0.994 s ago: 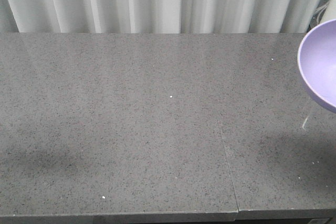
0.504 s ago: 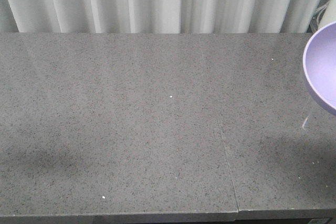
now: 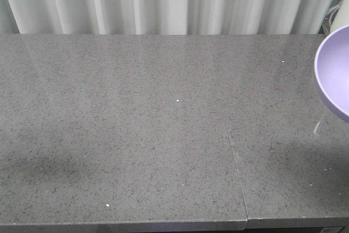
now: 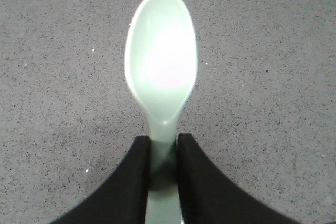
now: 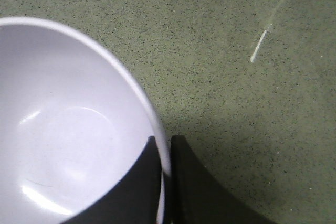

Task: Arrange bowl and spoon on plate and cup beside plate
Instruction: 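Hold spoon and bowl raised while the base starts turning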

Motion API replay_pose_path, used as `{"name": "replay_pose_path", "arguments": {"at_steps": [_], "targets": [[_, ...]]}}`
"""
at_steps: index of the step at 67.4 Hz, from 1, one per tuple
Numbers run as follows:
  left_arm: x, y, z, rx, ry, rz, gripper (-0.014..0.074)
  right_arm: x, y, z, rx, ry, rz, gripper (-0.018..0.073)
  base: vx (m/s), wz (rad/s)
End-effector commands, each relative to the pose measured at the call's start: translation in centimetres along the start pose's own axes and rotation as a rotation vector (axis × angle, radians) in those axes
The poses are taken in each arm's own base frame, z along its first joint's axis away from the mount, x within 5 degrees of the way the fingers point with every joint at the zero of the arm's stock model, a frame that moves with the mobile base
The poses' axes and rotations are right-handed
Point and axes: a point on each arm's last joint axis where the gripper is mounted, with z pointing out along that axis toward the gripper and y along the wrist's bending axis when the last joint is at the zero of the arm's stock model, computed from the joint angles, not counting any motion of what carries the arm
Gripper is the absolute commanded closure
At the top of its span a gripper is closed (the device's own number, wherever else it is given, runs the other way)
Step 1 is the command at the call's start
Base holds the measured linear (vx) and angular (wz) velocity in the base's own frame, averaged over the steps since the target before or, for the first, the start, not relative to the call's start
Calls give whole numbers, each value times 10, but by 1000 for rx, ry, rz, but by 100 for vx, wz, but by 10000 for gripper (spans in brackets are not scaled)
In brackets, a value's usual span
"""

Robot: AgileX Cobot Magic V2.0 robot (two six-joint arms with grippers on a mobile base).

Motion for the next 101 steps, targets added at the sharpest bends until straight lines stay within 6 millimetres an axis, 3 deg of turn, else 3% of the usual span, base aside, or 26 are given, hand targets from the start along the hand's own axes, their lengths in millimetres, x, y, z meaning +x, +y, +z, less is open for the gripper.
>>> {"name": "replay_pose_path", "arguments": {"at_steps": [1, 101], "targets": [[-4, -2, -14, 18, -68, -2, 603, -8, 0, -11, 6, -97, -7, 565, 0, 0], [-4, -2, -14, 18, -68, -2, 603, -8, 0, -11, 6, -97, -7, 565, -1, -8]]}}
